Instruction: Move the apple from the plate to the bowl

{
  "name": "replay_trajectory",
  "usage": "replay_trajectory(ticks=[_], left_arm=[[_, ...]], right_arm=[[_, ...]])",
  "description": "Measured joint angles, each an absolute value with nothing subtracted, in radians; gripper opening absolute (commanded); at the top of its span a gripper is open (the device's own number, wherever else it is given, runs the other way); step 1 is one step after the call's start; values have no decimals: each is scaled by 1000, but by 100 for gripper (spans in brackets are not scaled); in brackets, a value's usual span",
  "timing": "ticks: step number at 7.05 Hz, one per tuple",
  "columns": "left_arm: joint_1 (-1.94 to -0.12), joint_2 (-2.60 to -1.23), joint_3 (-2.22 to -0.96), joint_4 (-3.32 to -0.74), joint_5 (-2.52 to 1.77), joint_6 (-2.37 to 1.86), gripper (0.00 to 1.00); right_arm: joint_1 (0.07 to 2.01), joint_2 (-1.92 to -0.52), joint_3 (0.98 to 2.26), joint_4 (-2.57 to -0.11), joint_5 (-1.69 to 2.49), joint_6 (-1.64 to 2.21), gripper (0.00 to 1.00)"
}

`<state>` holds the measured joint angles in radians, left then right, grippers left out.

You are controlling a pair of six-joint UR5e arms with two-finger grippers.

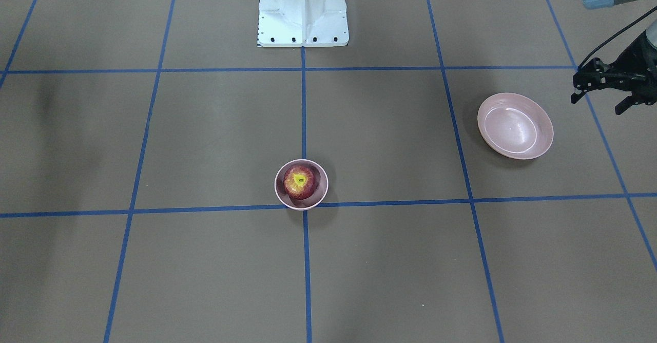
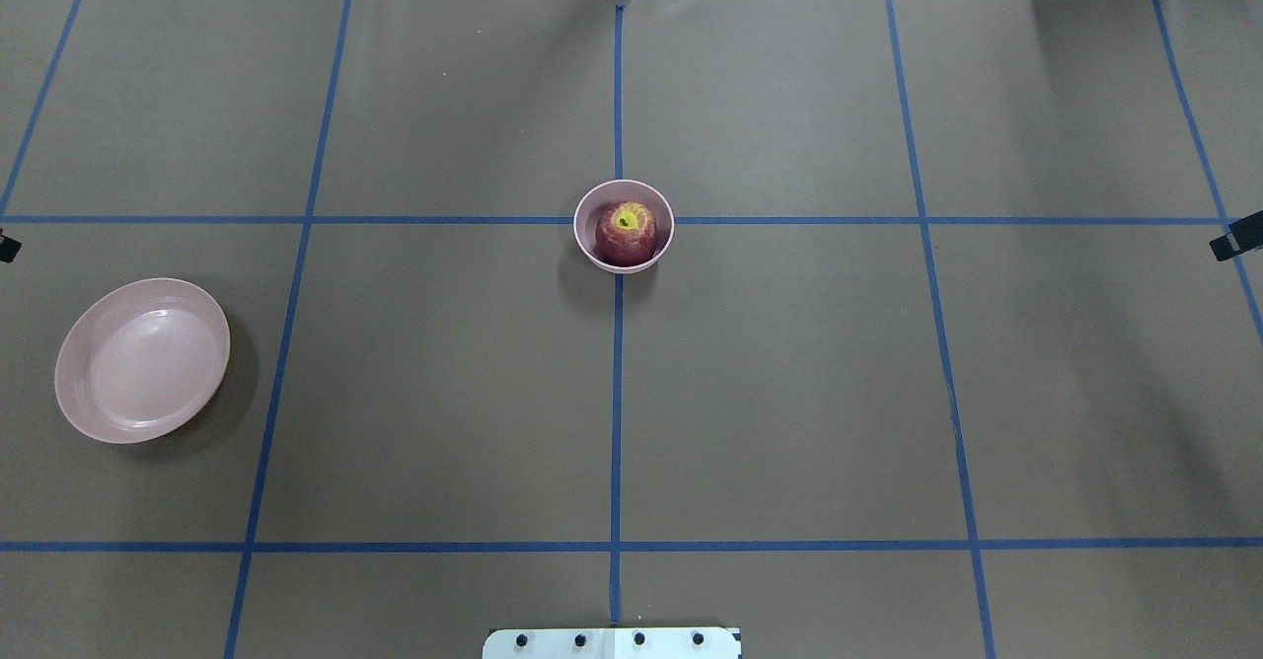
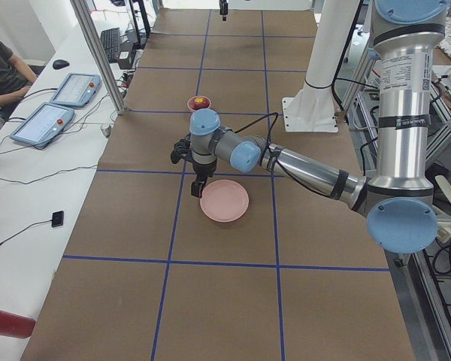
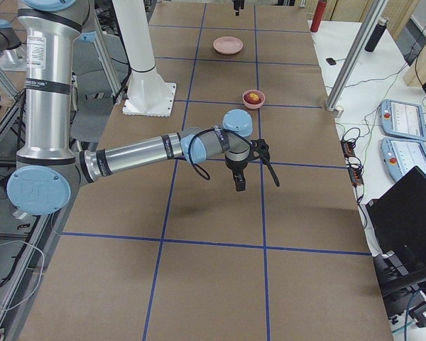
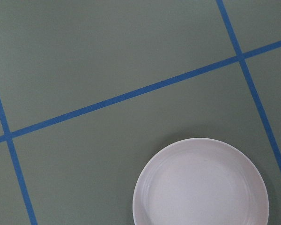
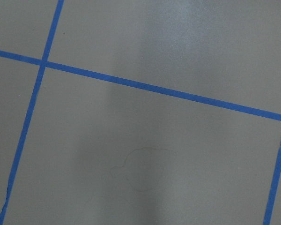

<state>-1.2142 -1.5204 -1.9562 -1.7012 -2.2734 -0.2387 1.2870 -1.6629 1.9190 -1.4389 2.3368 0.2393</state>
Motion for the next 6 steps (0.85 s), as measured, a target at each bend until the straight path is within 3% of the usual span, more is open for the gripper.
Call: replay_trajectory(ticks=[6], left_arm=[[-1215, -1520, -1962, -1701, -2273, -242, 99]], right_arm=[[1287, -1663, 1919, -1439, 2320, 241, 100]])
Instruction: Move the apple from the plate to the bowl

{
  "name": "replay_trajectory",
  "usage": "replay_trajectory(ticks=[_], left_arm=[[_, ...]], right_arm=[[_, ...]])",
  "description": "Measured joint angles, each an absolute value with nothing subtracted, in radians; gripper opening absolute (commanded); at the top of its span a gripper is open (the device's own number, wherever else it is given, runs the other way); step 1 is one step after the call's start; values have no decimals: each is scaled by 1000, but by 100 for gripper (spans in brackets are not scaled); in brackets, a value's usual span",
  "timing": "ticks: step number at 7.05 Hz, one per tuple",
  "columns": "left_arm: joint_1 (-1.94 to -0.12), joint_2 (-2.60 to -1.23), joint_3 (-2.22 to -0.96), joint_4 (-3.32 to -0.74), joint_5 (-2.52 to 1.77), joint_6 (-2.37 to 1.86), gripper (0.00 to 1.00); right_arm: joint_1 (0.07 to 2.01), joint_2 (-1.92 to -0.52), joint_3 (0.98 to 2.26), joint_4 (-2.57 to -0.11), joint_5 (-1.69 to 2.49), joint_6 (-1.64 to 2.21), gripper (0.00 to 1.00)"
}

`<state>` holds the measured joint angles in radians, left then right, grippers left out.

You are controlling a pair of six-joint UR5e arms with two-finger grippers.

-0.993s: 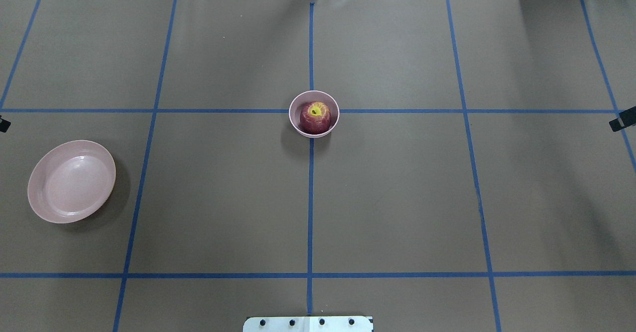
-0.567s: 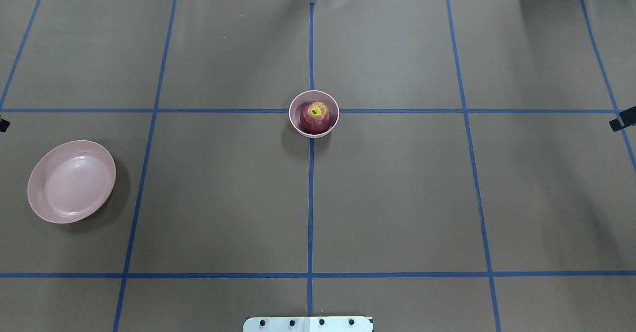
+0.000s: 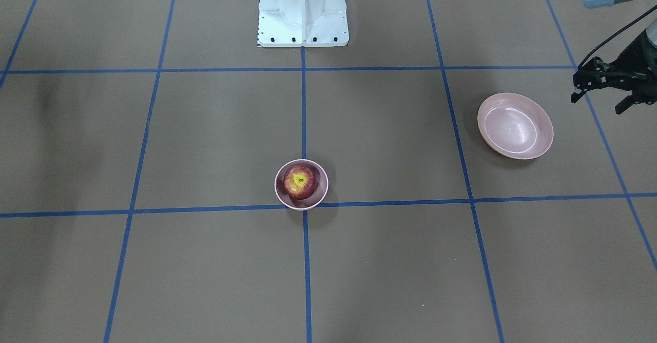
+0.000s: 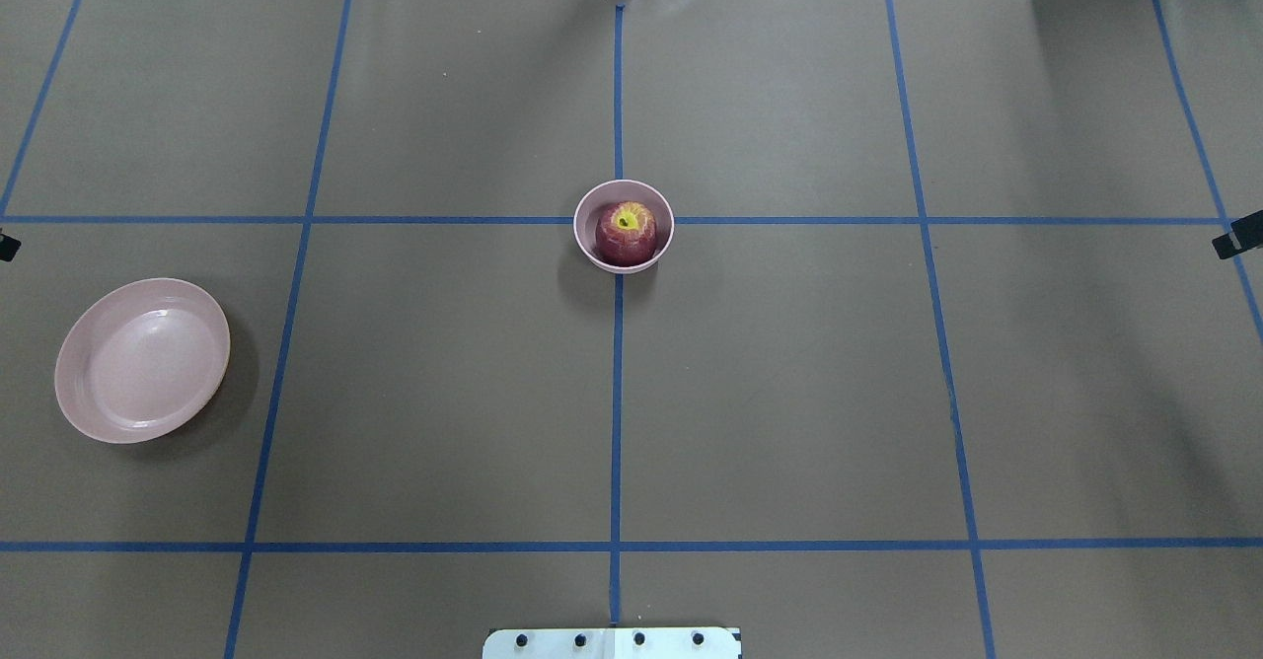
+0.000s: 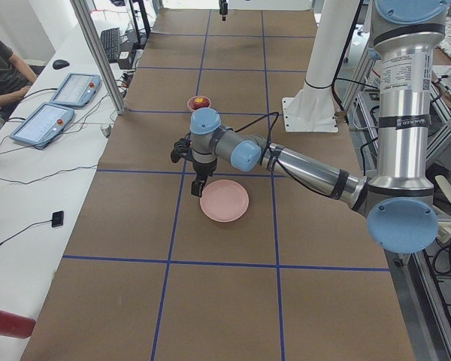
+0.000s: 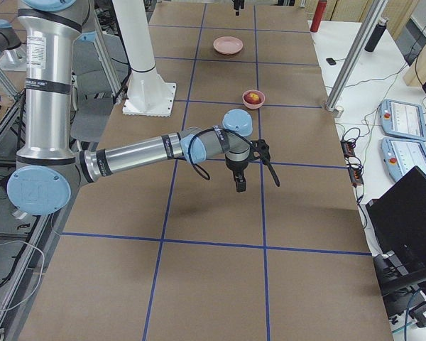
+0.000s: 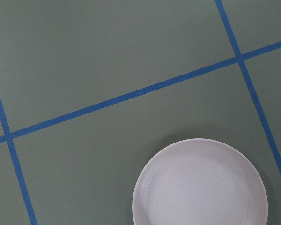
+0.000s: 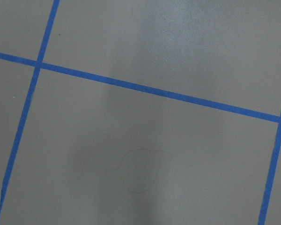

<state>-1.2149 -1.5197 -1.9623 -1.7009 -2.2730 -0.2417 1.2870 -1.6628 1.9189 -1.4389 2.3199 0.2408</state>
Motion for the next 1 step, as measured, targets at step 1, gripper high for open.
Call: replay_trajectory(ticks=[1], left_arm=[[-1215, -1519, -1965, -1700, -2272, -243, 99]], right_arm=[[1287, -1663, 1918, -1439, 2320, 241, 100]])
